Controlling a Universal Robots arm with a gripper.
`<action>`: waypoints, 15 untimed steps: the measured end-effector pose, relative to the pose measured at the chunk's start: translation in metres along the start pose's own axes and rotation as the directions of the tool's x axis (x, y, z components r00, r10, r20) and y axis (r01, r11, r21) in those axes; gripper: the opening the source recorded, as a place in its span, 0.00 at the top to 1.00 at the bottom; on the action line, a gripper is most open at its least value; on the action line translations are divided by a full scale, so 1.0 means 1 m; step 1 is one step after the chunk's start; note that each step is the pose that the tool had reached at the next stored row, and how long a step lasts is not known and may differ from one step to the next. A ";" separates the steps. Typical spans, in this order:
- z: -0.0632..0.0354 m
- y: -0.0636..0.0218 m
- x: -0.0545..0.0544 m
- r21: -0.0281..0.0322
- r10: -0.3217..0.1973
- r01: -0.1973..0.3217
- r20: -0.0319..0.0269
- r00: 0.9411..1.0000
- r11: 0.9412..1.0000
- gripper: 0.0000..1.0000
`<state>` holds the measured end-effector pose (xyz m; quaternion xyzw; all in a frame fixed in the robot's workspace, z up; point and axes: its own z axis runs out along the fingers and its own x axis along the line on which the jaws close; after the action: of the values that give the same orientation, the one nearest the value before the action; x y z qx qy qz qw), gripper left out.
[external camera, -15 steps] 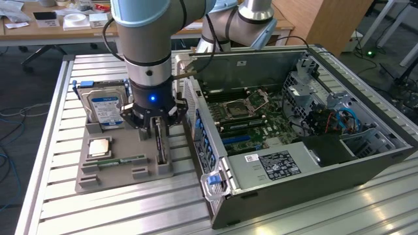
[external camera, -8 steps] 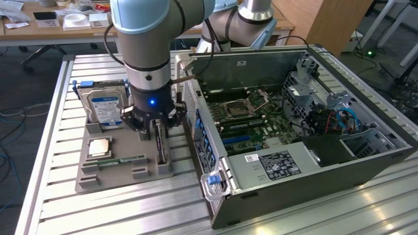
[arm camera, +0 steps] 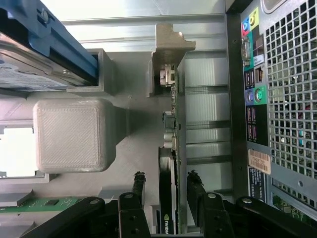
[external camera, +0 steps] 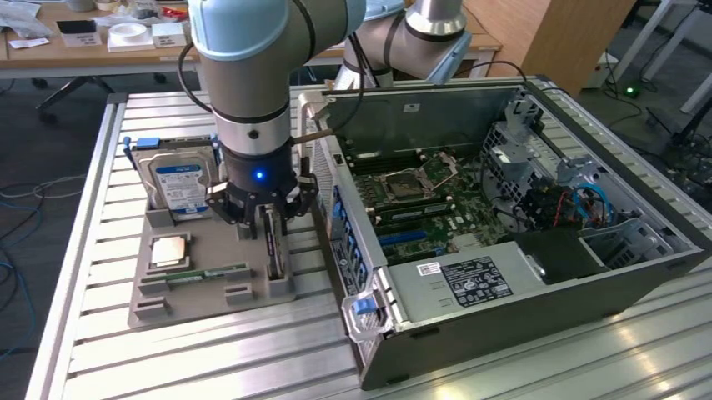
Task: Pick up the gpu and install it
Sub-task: 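Pick up the gpu and move the gpu toward the slot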
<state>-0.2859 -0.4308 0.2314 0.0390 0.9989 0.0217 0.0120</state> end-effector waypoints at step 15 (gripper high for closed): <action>0.0003 -0.0007 -0.001 0.000 0.000 0.000 0.000 1.000 1.000 0.53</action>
<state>-0.2845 -0.4316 0.2311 0.0390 0.9989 0.0217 0.0120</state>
